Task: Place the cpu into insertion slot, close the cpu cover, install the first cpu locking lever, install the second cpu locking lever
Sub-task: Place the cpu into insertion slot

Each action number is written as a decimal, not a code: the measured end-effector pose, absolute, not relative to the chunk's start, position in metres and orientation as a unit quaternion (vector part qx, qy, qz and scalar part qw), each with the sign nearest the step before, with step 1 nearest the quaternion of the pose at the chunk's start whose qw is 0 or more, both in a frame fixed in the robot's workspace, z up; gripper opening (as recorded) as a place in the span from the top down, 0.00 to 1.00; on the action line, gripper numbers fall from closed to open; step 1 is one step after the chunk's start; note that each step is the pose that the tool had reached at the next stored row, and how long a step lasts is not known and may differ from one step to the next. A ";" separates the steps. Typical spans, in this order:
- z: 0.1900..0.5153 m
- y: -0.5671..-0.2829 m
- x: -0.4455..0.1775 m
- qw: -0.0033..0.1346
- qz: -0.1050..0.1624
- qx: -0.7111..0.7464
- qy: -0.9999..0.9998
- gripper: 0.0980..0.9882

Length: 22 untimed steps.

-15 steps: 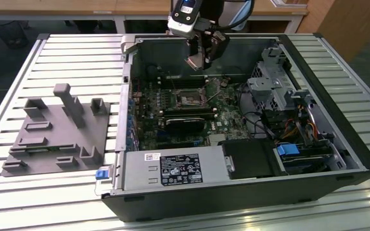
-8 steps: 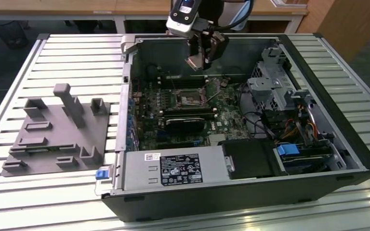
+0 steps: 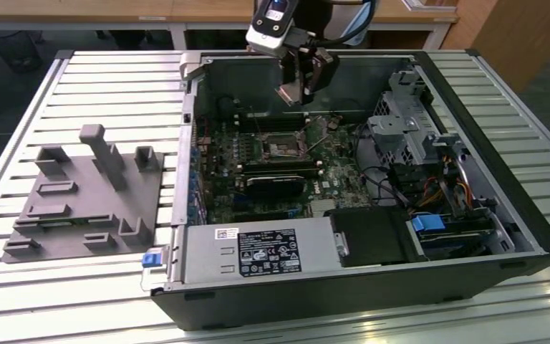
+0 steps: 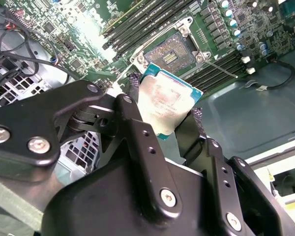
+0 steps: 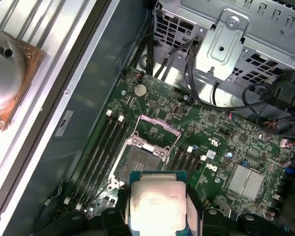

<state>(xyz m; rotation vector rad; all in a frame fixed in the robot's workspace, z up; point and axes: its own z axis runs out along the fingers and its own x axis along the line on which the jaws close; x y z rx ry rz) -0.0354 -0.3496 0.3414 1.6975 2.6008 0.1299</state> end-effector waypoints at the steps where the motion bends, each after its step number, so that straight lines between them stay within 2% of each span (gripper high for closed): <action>1: 0.341 -0.350 -0.035 0.017 0.042 0.547 0.836 0.50; 22: 0.339 -0.350 -0.035 0.017 0.042 0.560 0.827 0.50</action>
